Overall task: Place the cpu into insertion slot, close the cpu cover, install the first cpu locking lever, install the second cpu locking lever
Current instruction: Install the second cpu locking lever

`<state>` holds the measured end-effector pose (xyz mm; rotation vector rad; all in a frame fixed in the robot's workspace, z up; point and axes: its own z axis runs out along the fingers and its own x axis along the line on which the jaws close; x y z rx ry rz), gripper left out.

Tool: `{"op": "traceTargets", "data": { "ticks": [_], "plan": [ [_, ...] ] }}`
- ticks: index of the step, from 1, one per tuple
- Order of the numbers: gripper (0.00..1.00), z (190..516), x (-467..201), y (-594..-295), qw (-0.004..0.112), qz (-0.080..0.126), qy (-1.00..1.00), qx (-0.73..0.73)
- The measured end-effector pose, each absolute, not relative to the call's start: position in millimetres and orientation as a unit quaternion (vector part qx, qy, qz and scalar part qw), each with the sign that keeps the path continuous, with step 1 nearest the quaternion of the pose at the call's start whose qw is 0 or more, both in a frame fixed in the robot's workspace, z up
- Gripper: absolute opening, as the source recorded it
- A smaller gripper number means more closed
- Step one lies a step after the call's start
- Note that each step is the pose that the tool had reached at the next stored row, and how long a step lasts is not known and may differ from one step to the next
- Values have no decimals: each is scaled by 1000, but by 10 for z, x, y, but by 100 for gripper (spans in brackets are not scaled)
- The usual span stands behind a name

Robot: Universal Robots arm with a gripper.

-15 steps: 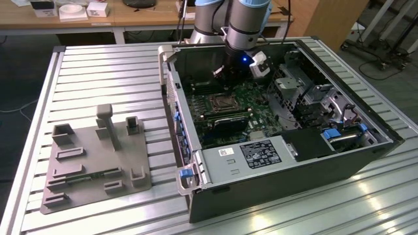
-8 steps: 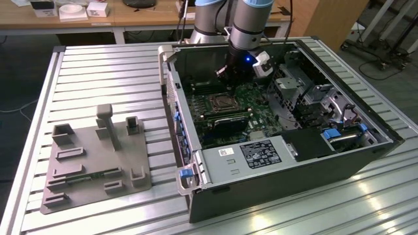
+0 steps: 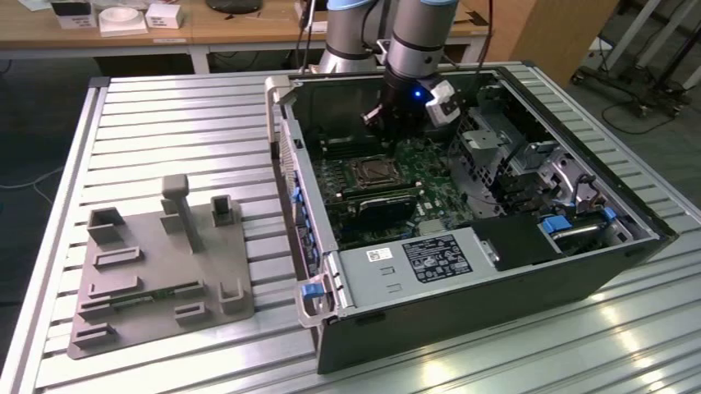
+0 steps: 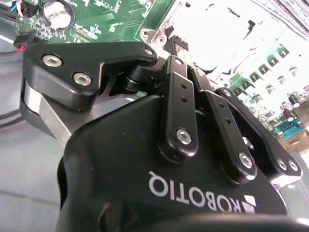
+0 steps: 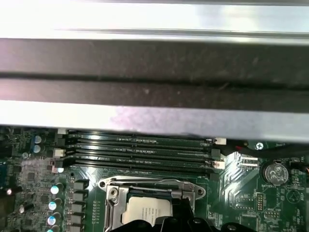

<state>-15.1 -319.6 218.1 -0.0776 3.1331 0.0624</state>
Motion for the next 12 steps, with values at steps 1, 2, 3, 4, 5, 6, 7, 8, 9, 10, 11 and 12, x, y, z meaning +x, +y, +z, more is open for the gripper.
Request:
{"op": "traceTargets", "data": {
  "ticks": [1, 2, 3, 4, 5, 6, 7, 8, 9, 10, 11, 12],
  "plan": [
    [10, 2197, -151, -3199, 3, 20, 999, -25],
    [10, 2210, -151, -3203, 3, 20, 999, -25],
    [10, 2215, -151, -3208, 3, 20, 999, -25],
    [10, 2219, -151, -3213, 3, 20, 999, -25],
    [10, 2224, -151, -3220, 3, 20, 999, -25],
    [10, 2229, -151, -3229, 3, 20, 999, -25],
    [10, 2235, -151, -3239, 3, 20, 999, -25],
    [10, 2240, -151, -3250, 3, 20, 999, -25],
    [10, 2246, -151, -3261, 3, 20, 999, -25],
    [10, 2253, -151, -3273, 3, 20, 999, -25],
    [10, 2258, -151, -3283, 3, 20, 999, -25],
    [10, 2264, -151, -3294, 3, 20, 999, -25]
  ]
}}
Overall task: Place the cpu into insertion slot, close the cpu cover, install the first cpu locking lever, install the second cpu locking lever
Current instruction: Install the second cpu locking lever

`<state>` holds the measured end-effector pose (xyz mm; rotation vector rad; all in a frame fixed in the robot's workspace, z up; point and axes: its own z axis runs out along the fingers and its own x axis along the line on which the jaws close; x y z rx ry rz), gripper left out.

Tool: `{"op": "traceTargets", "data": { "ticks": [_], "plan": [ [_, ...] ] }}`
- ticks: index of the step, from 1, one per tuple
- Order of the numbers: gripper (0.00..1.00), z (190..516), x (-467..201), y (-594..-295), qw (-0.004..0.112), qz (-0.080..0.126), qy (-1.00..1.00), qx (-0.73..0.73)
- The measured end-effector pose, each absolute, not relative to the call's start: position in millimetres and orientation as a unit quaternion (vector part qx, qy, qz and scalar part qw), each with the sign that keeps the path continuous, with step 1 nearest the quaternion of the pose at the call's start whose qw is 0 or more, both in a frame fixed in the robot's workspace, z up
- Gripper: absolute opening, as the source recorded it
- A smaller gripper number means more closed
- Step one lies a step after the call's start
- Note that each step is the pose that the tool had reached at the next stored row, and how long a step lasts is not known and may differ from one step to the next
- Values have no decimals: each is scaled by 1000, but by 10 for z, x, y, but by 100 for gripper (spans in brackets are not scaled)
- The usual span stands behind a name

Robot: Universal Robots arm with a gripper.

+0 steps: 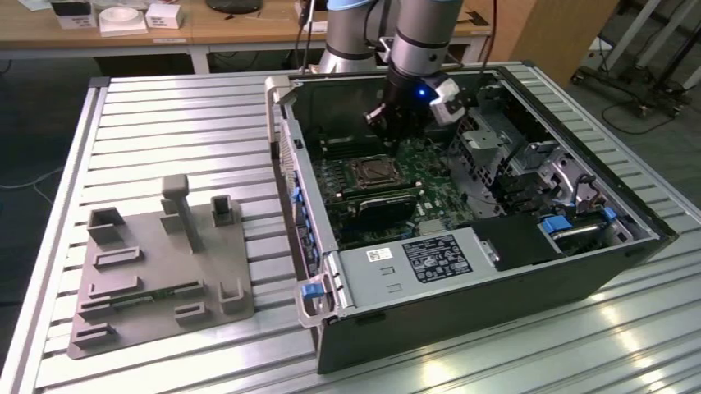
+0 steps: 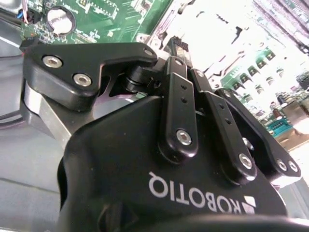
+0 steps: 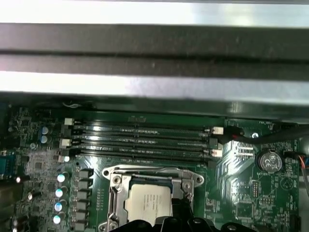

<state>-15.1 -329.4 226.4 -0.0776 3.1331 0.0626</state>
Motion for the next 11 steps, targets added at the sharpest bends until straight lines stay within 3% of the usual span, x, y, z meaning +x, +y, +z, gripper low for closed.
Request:
{"op": "traceTargets", "data": {
  "ticks": [11],
  "plan": [
    [10, 2312, -151, -3397, 3, 20, 999, -25]
  ]
}}
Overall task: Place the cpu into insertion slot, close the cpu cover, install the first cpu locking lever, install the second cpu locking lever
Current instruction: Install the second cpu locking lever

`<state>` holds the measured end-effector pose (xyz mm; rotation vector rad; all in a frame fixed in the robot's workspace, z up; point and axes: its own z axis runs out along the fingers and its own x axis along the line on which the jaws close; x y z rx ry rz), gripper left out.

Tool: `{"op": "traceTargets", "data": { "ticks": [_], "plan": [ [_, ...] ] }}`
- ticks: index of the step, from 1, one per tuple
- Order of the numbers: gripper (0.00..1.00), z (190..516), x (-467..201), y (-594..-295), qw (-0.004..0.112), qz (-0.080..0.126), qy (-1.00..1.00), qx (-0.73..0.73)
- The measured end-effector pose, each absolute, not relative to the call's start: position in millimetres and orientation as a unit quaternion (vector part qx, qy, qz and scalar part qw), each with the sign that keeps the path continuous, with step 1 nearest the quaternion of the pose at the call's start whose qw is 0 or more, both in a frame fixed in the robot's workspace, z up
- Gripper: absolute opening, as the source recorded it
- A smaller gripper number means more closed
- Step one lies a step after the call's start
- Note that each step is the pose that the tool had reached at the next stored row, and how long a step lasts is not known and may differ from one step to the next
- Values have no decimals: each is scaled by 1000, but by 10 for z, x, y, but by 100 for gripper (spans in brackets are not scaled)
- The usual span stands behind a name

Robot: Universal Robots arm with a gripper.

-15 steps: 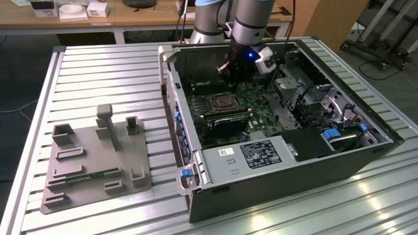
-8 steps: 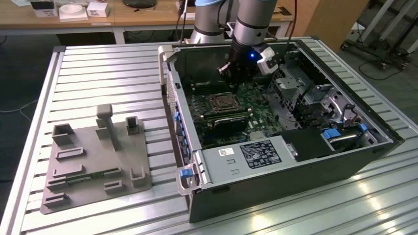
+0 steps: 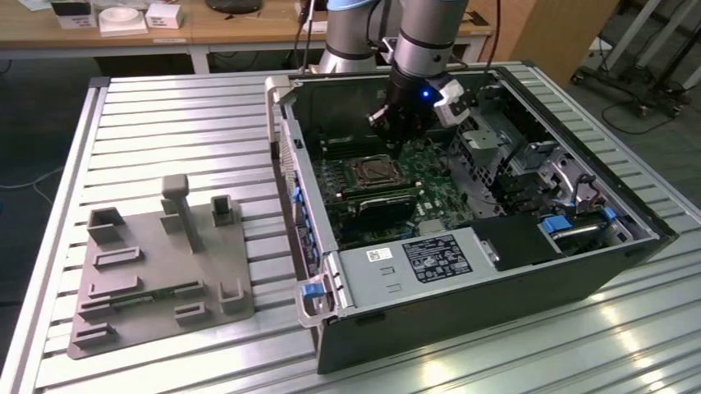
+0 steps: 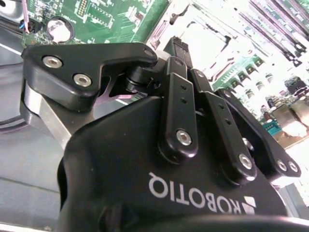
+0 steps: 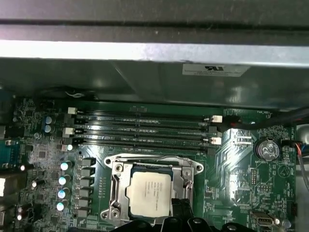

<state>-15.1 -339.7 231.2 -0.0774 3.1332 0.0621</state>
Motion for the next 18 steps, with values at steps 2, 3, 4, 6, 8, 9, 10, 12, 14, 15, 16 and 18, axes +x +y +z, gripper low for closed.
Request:
{"op": "traceTargets", "data": {
  "ticks": [2, 3, 4, 6, 8, 9, 10, 12, 14, 15, 16, 18],
  "plan": [
    [10, 2333, -151, -3402, 3, 20, 999, -25],
    [10, 2347, -151, -3404, 3, 20, 999, -25],
    [10, 2361, -151, -3406, 3, 20, 999, -25],
    [10, 2377, -151, -3412, 3, 20, 999, -25],
    [10, 2385, -151, -3426, 3, 20, 999, -25],
    [10, 2387, -151, -3438, 3, 20, 999, -25],
    [10, 2388, -151, -3454, 3, 20, 999, -25],
    [10, 2388, -151, -3489, 3, 20, 999, -25],
    [10, 2388, -151, -3531, 3, 20, 999, -25],
    [10, 2388, -151, -3554, 3, 20, 999, -25],
    [10, 2388, -151, -3578, 3, 20, 999, -25],
    [10, 2388, -151, -3624, 3, 20, 999, -25]
  ]
}}
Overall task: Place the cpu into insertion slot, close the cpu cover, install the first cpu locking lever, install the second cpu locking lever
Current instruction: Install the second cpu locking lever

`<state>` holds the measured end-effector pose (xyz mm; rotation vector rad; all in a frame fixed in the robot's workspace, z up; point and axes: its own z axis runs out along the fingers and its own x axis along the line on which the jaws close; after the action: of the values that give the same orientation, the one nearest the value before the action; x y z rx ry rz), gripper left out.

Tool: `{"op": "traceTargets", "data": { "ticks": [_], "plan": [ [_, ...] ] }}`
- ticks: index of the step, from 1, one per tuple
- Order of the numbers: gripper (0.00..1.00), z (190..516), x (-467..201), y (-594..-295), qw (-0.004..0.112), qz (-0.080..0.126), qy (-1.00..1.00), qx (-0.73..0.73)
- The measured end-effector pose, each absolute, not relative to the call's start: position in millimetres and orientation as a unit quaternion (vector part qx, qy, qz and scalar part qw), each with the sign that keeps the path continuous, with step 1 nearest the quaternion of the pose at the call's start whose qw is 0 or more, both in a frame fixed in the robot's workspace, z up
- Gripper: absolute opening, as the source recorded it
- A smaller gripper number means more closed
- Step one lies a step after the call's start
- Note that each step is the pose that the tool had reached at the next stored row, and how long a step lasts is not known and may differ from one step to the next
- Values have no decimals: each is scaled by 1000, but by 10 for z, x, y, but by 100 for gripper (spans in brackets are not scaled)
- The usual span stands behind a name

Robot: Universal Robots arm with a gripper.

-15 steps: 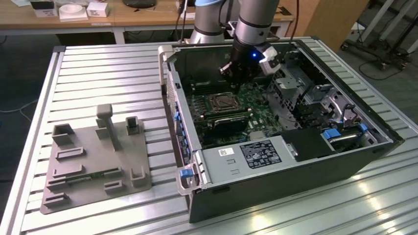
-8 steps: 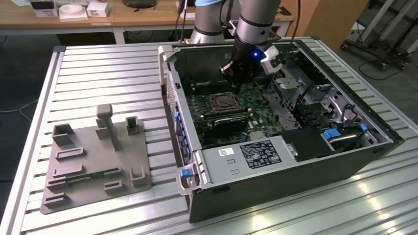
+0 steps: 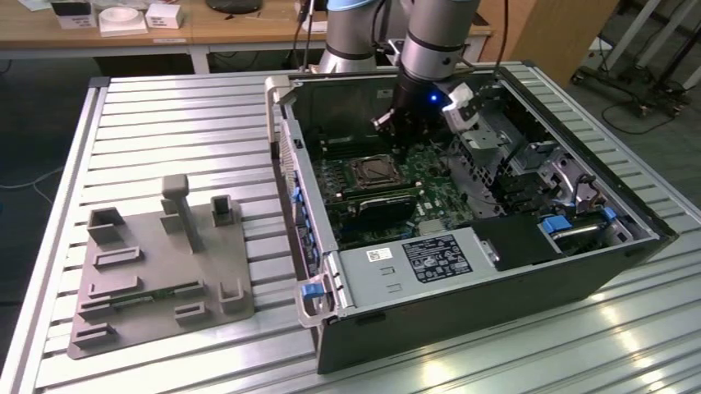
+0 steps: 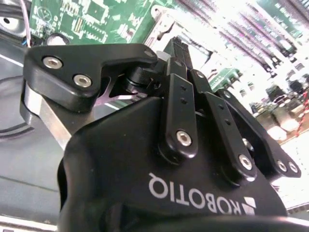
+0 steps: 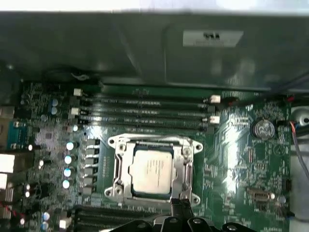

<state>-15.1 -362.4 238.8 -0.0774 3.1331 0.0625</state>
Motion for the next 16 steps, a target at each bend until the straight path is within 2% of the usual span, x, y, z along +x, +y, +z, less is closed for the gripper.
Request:
{"op": "traceTargets", "data": {
  "ticks": [6, 16],
  "plan": [
    [10, 2388, -180, -3745, 3, 20, 999, -25],
    [10, 2387, -302, -3782, 3, 20, 999, -25]
  ]
}}
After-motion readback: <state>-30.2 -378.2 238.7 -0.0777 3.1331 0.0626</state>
